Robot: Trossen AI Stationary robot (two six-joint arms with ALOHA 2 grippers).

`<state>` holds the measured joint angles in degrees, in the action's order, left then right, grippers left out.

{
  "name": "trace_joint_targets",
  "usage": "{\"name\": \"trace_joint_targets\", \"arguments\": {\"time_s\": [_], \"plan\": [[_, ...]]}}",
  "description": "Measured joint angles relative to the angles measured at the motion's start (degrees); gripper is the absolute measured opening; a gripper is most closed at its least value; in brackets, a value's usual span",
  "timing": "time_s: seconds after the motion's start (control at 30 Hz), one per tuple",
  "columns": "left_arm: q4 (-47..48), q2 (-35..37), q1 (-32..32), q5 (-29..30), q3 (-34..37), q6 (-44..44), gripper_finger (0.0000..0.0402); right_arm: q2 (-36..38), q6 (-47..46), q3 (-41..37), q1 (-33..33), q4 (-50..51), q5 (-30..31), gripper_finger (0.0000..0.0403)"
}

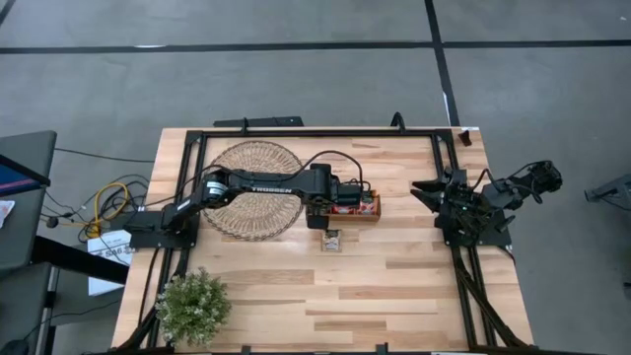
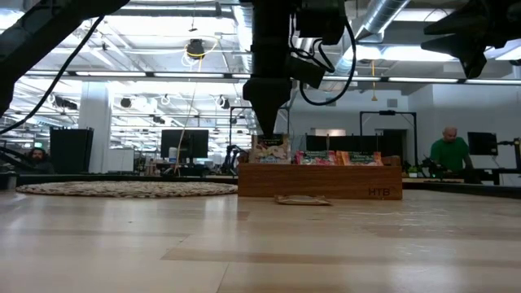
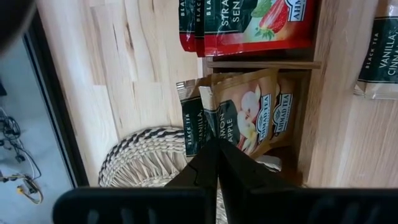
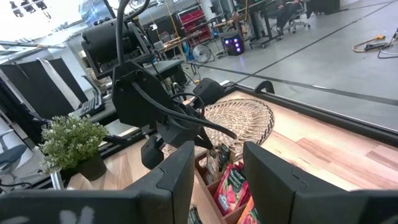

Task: Pick & Place Tea
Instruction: Put the brown tea bag into the left section of the wooden organizer

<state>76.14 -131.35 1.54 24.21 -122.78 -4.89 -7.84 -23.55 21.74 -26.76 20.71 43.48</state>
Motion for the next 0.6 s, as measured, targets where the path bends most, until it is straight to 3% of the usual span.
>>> {"name": "trace_joint_targets", "arguments": {"time_s": [0.17, 0.6], "plan": [[0.00, 0.00, 0.07, -0.03, -0.02, -0.07, 0.0021, -0.02, -0.02, 0.00, 0.00, 0.00, -0.02, 0.0129], [0.86, 0.19, 0.19, 0.66, -0.02, 1.48, 0.0154, 0.00, -0.02, 0.00, -0.01, -0.04, -0.22, 0.0129]]}}
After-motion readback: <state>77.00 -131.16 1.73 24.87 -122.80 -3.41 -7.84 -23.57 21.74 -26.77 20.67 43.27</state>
